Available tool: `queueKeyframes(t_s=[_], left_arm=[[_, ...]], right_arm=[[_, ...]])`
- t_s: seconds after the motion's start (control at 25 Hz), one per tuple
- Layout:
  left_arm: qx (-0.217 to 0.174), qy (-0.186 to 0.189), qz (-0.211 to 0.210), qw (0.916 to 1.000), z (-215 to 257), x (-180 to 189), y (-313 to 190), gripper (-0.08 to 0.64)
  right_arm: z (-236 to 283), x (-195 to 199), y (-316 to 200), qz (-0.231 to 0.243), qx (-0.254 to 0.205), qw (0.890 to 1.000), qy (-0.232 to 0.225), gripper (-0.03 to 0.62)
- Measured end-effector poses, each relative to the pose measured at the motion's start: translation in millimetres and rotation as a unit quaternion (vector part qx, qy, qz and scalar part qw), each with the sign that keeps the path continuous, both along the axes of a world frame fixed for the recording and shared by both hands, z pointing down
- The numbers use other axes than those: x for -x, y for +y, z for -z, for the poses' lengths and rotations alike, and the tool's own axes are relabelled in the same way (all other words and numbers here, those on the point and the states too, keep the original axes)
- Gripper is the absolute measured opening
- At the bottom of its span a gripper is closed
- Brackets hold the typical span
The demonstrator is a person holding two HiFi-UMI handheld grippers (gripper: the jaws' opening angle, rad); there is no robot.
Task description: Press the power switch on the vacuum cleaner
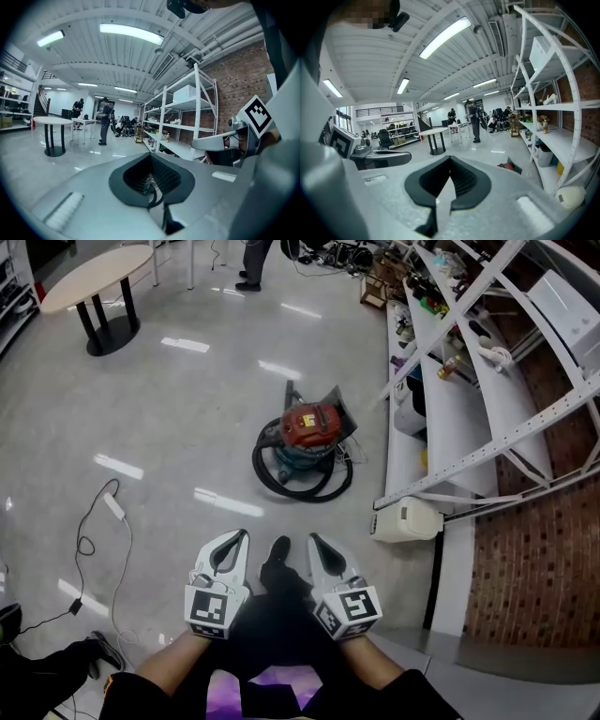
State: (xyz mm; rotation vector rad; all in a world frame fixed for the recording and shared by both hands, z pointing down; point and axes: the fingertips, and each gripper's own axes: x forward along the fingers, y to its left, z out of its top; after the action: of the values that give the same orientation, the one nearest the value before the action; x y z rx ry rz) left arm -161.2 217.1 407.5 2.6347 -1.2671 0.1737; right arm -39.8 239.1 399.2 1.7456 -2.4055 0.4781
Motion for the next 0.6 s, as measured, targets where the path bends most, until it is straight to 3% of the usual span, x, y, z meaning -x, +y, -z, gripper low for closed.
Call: queueKeyframes(t_s=[0.36, 0.6], left_arm=[[0.01, -0.015, 0.029, 0.9994, -15, 5, -75, 0.017], [0.013, -0.023, 0.044, 0.9987, -13, -10, -142, 0.016]], right_arm=[[-17, 2, -81, 0.031, 0.015, 0.999, -0.002, -0.008], [-22, -8, -151, 0.052, 0.024, 0.998, -0.006, -0.008]])
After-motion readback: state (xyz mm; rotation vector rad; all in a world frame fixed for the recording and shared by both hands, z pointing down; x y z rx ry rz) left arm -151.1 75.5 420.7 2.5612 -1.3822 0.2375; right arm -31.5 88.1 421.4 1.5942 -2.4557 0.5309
